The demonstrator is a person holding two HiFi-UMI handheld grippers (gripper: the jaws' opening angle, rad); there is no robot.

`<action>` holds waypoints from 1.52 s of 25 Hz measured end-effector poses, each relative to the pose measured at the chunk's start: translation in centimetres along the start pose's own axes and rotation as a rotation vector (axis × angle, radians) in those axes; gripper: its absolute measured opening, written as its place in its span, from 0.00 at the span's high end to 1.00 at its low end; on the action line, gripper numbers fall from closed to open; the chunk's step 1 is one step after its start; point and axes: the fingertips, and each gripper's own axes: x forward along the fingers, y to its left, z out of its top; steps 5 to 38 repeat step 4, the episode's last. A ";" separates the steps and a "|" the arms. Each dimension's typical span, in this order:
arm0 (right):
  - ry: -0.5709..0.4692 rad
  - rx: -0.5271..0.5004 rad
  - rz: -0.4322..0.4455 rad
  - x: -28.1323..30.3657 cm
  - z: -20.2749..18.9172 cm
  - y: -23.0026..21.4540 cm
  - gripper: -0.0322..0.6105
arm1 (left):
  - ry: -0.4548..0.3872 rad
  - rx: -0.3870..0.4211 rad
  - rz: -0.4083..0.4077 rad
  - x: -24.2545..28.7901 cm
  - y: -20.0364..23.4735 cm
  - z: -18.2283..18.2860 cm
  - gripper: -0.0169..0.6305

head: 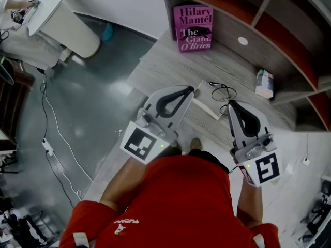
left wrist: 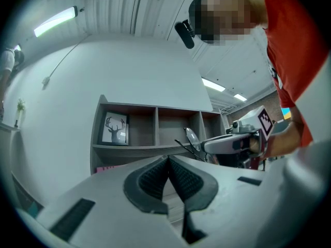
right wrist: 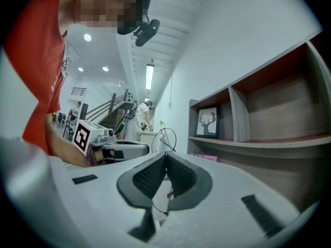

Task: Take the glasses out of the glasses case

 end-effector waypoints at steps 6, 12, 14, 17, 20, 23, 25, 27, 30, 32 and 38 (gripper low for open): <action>0.002 0.000 -0.001 0.1 -0.2 0.0 0.94 | 0.000 0.004 -0.001 -0.1 0.1 -0.2 0.96; 0.002 0.000 -0.001 0.1 -0.2 0.0 0.94 | 0.000 0.004 -0.001 -0.1 0.1 -0.2 0.96; 0.002 0.000 -0.001 0.1 -0.2 0.0 0.94 | 0.000 0.004 -0.001 -0.1 0.1 -0.2 0.96; 0.002 0.000 -0.001 0.1 -0.2 0.0 0.94 | 0.000 0.004 -0.001 -0.1 0.1 -0.2 0.96; 0.002 0.000 -0.001 0.1 -0.2 0.0 0.94 | 0.000 0.004 -0.001 -0.1 0.1 -0.2 0.96; 0.002 0.000 -0.001 0.1 -0.2 0.0 0.94 | 0.000 0.004 -0.001 -0.1 0.1 -0.2 0.96; 0.002 0.000 -0.001 0.1 -0.2 0.0 0.94 | 0.000 0.004 -0.001 -0.1 0.1 -0.2 0.96; 0.002 0.000 -0.001 0.1 -0.2 0.0 0.94 | 0.000 0.004 -0.001 -0.1 0.1 -0.2 0.96; 0.002 0.000 -0.001 0.1 -0.2 0.0 0.94 | 0.000 0.004 -0.001 -0.1 0.1 -0.2 0.96; 0.002 0.000 -0.001 0.1 -0.2 0.0 0.94 | 0.000 0.004 -0.001 -0.1 0.1 -0.2 0.96; 0.002 0.000 -0.001 0.1 -0.2 0.0 0.94 | 0.000 0.004 -0.001 -0.1 0.1 -0.2 0.96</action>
